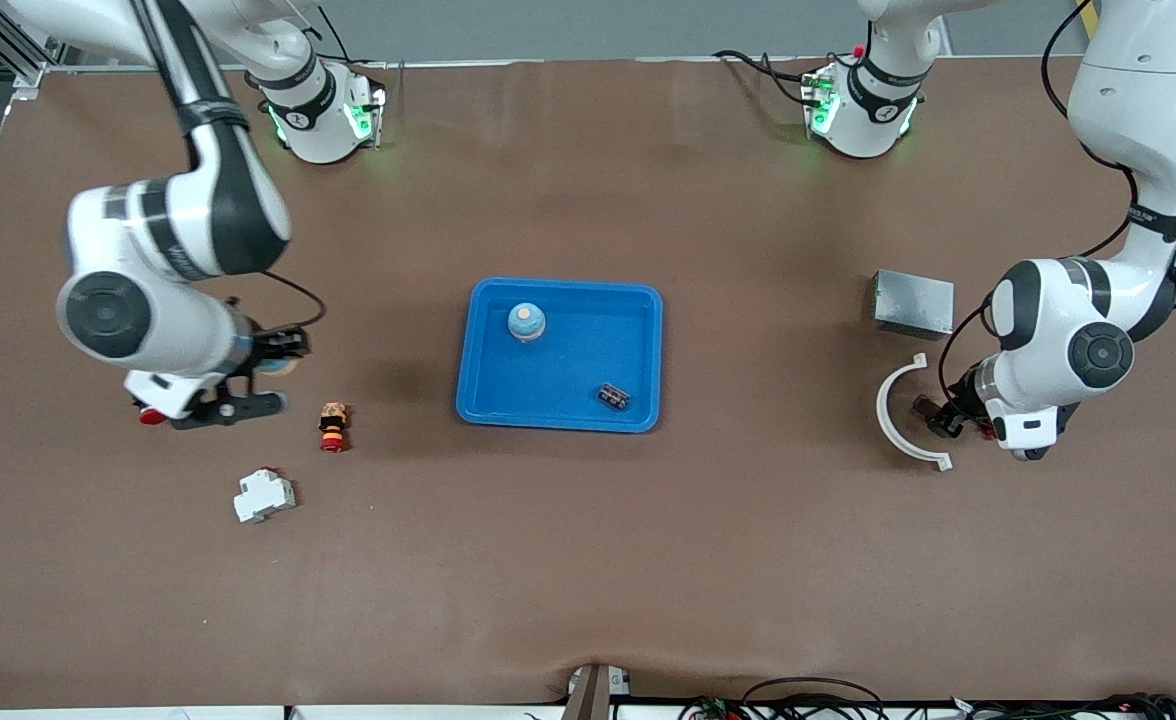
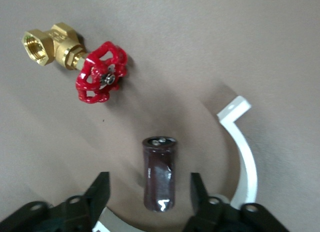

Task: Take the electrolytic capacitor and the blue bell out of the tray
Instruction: 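Set the capacitor inside the arc while the right gripper sets the bell down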

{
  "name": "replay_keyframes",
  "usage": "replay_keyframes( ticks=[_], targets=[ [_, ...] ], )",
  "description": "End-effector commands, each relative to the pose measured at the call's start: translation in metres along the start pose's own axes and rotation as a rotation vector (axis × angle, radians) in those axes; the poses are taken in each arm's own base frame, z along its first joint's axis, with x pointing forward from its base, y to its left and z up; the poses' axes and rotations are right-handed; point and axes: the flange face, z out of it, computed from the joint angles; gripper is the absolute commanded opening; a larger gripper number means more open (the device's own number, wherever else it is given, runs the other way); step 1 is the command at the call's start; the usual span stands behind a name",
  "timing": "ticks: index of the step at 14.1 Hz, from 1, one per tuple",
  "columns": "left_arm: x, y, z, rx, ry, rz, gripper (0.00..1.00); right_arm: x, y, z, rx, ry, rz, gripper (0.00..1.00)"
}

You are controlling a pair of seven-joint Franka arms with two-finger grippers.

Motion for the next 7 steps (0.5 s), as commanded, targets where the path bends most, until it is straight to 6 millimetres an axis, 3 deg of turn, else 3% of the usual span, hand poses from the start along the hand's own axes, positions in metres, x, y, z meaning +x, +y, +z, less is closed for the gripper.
replay_keyframes(
  ticks=[1, 5, 7],
  targets=[
    [-0.020, 0.026, -0.035, -0.026, 0.048, 0.044, 1.00, -0.017, 0.051, 0.026, 0.020, 0.008, -0.043, 0.16],
    [-0.056, 0.071, -0.070, -0.036, 0.020, 0.082, 1.00, -0.030, 0.099, 0.093, 0.025, 0.063, -0.078, 0.16],
    [-0.087, 0.097, -0.080, -0.062, 0.012, 0.048, 1.00, -0.035, 0.105, 0.126, 0.024, 0.094, -0.079, 0.16]
  ],
)
